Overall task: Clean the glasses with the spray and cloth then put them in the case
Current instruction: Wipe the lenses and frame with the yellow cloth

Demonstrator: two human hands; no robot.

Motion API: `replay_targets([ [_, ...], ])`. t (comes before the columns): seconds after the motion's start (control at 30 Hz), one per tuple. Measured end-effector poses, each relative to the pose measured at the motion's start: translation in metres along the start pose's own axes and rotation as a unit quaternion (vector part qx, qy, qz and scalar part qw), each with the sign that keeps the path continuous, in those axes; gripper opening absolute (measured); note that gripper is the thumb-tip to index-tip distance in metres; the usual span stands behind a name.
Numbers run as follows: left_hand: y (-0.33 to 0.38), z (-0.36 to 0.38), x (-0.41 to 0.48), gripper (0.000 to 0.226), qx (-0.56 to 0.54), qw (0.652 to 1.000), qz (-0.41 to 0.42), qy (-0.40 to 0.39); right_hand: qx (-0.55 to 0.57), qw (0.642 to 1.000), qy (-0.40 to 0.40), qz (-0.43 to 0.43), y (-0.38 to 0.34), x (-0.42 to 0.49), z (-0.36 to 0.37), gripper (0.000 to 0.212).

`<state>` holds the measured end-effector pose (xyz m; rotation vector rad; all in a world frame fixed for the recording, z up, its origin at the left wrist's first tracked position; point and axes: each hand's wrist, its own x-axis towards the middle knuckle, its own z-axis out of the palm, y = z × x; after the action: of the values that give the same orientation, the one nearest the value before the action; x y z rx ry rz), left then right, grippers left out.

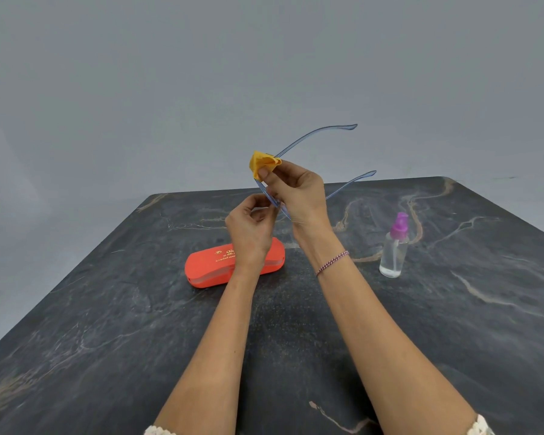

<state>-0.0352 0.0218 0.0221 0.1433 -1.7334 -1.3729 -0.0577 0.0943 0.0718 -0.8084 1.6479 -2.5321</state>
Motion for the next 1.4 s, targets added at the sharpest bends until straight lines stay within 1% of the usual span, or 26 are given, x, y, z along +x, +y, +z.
replay_targets([
  [0.1,0.001,0.001,-0.002,0.014,-0.007,1.0,-0.005,0.008,-0.067,0.997,0.039,-0.027,0.004,-0.002,0.006,0.017],
  [0.17,0.0,0.001,-0.001,0.016,-0.017,1.0,-0.013,0.012,-0.066,0.996,0.05,-0.042,0.004,-0.004,0.009,0.013],
  [0.27,-0.002,0.001,-0.001,0.022,-0.025,0.999,-0.022,0.0,0.006,0.997,0.067,-0.045,-0.001,-0.003,0.005,0.017],
  [0.37,-0.002,0.001,-0.002,0.019,-0.044,0.998,-0.042,-0.005,0.115,0.987,0.094,-0.055,-0.01,0.001,-0.001,0.019],
  [0.47,-0.002,0.001,-0.001,0.017,-0.049,0.998,-0.04,0.002,0.157,0.98,0.101,-0.068,-0.015,0.003,-0.004,0.021],
  [0.53,-0.001,0.001,-0.001,0.019,-0.038,0.999,-0.026,0.007,0.143,0.984,0.088,-0.059,-0.014,-0.001,0.001,0.02],
  [0.63,0.001,0.002,-0.002,0.026,-0.007,1.0,-0.005,0.029,0.077,0.994,0.064,-0.034,-0.004,-0.01,0.013,0.022],
  [0.73,-0.001,0.002,-0.001,0.028,0.007,0.999,0.001,0.042,0.054,0.996,0.065,-0.017,0.001,-0.013,0.018,0.024],
  [0.8,-0.002,0.002,-0.002,0.021,0.01,0.999,0.009,0.035,0.074,0.994,0.077,-0.013,-0.001,-0.011,0.015,0.023],
  [0.87,-0.004,0.003,-0.003,0.02,0.008,1.0,0.008,0.025,0.102,0.99,0.091,-0.022,-0.006,-0.008,0.009,0.02],
  [0.97,-0.008,0.003,-0.001,0.019,-0.033,0.999,-0.029,0.025,0.178,0.977,0.105,-0.054,-0.017,-0.001,-0.002,0.014],
  [1.1,-0.012,0.003,0.0,0.016,-0.057,0.997,-0.047,0.024,0.247,0.955,0.141,-0.087,-0.031,0.007,-0.018,0.016],
  [1.27,-0.014,0.001,0.0,0.016,-0.072,0.996,-0.056,0.024,0.295,0.938,0.148,-0.107,-0.033,0.005,-0.02,0.017],
  [1.4,-0.012,0.0,0.0,0.014,-0.074,0.996,-0.054,0.02,0.31,0.93,0.158,-0.117,-0.033,0.005,-0.021,0.019],
])
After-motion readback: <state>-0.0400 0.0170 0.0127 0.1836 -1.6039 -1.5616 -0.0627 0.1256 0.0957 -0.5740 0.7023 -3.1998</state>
